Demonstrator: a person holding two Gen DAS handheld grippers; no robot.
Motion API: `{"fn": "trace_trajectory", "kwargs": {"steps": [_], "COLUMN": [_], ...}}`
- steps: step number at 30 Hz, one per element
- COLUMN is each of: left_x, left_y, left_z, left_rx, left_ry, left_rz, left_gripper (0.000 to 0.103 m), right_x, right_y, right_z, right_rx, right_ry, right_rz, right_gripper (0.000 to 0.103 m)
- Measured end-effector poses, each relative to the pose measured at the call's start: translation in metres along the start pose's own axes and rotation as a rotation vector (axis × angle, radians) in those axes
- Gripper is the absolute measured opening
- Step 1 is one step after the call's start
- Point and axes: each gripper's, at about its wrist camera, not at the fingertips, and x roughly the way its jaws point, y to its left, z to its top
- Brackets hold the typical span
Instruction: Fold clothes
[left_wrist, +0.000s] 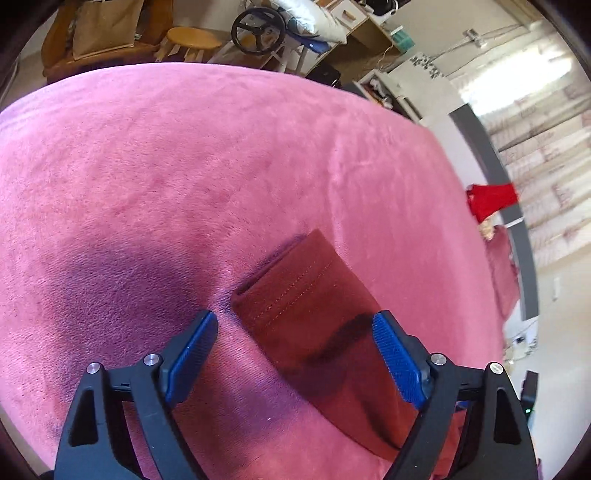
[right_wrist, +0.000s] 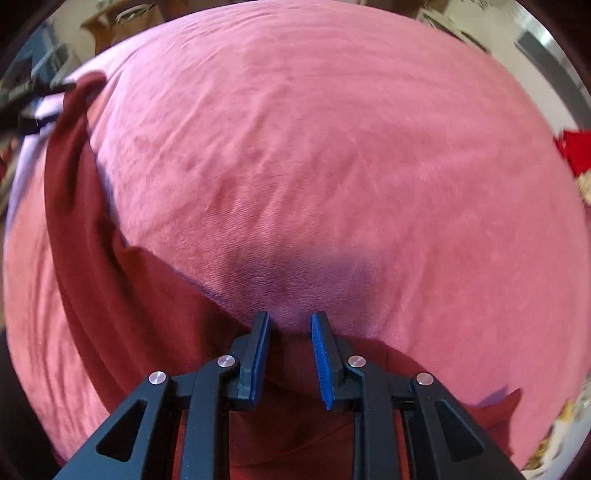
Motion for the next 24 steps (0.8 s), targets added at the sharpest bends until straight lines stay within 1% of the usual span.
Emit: {"fn": "trace_trajectory", "kwargs": {"steps": [1,2,3,4,5,6,7,8,9,10,11,12,13,14,15,17,18,19,20,21,22,23,24], "left_x": [-0.003,-0.005,-0.006,-0.006,-0.004,-0.001,0.002,0.004,0.006,0.009,0.011,0.01,0.007,0.004,-0.001,-0.01,-0.015,-0.015,-0.013,-0.011,-0.009,-0.008,-0.006], "left_y": [0.002,0.006,0.009,0.012,0.01,0.005,0.0,-0.006,-0.01,-0.011,-0.012,-0.009,-0.003,0.004,0.012,0.027,0.035,0.04,0.042,0.043,0.042,0.038,0.031], "left_z": [-0.001,-0.001,-0.001,-0.001,0.0,0.001,0.001,0.001,0.001,0.002,0.003,0.004,0.004,0.004,0.002,0.0,-0.002,-0.001,0.0,0.0,0.002,0.003,0.004], "left_rx": [-0.019,-0.041,-0.06,-0.077,-0.066,-0.035,-0.003,0.043,0.081,0.102,0.123,0.122,0.103,0.08,0.053,-0.001,-0.028,-0.058,-0.087,-0.112,-0.123,-0.115,-0.088], "left_ry": [-0.009,-0.016,-0.019,-0.02,-0.018,-0.015,-0.011,-0.005,-0.002,-0.003,-0.003,-0.007,-0.013,-0.019,-0.024,-0.034,-0.039,-0.047,-0.054,-0.059,-0.068,-0.082,-0.084], "left_rz": [-0.016,-0.031,-0.037,-0.037,-0.021,0.008,0.036,0.074,0.102,0.118,0.133,0.136,0.128,0.107,0.074,0.008,-0.025,-0.059,-0.089,-0.113,-0.123,-0.112,-0.087], "left_gripper": [0.087,0.087,0.087,0.087,0.086,0.085,0.079,0.068,0.06,0.047,0.036,0.031,0.023,0.022,0.022,0.022,0.022,0.025,0.041,0.052,0.062,0.065,0.071], "right_x": [0.0,0.0,0.001,0.001,0.0,-0.001,-0.004,-0.008,-0.014,-0.02,-0.024,-0.027,-0.03,-0.032,-0.03,-0.022,-0.021,-0.023,-0.024,-0.027,-0.029,-0.032,-0.032], "right_y": [0.0,0.001,0.003,0.006,0.009,0.012,0.013,0.01,0.001,-0.008,-0.018,-0.031,-0.044,-0.055,-0.063,-0.072,-0.075,-0.073,-0.069,-0.059,-0.049,-0.039,-0.03], "right_z": [-0.001,-0.002,-0.004,-0.005,-0.006,-0.007,-0.007,-0.008,-0.008,-0.009,-0.01,-0.013,-0.016,-0.022,-0.029,-0.039,-0.043,-0.045,-0.046,-0.043,-0.04,-0.037,-0.036], "right_rx": [-0.003,-0.006,-0.012,-0.02,-0.031,-0.035,-0.029,-0.005,0.045,0.095,0.148,0.207,0.266,0.317,0.35,0.401,0.411,0.397,0.369,0.321,0.273,0.225,0.177], "right_ry": [-0.003,-0.008,-0.016,-0.024,-0.031,-0.042,-0.06,-0.087,-0.126,-0.165,-0.2,-0.227,-0.254,-0.27,-0.264,-0.235,-0.238,-0.267,-0.287,-0.294,-0.301,-0.308,-0.297], "right_rz": [-0.007,-0.013,-0.02,-0.034,-0.059,-0.084,-0.108,-0.13,-0.146,-0.163,-0.175,-0.18,-0.185,-0.19,-0.172,-0.067,-0.006,0.07,0.12,0.133,0.145,0.157,0.162], "right_gripper": [0.023,0.02,0.014,0.01,0.005,0.002,0.001,0.001,0.001,0.001,0.0,0.0,0.0,0.0,0.0,0.001,0.004,0.007,0.017,0.021,0.021,0.022,0.022]}}
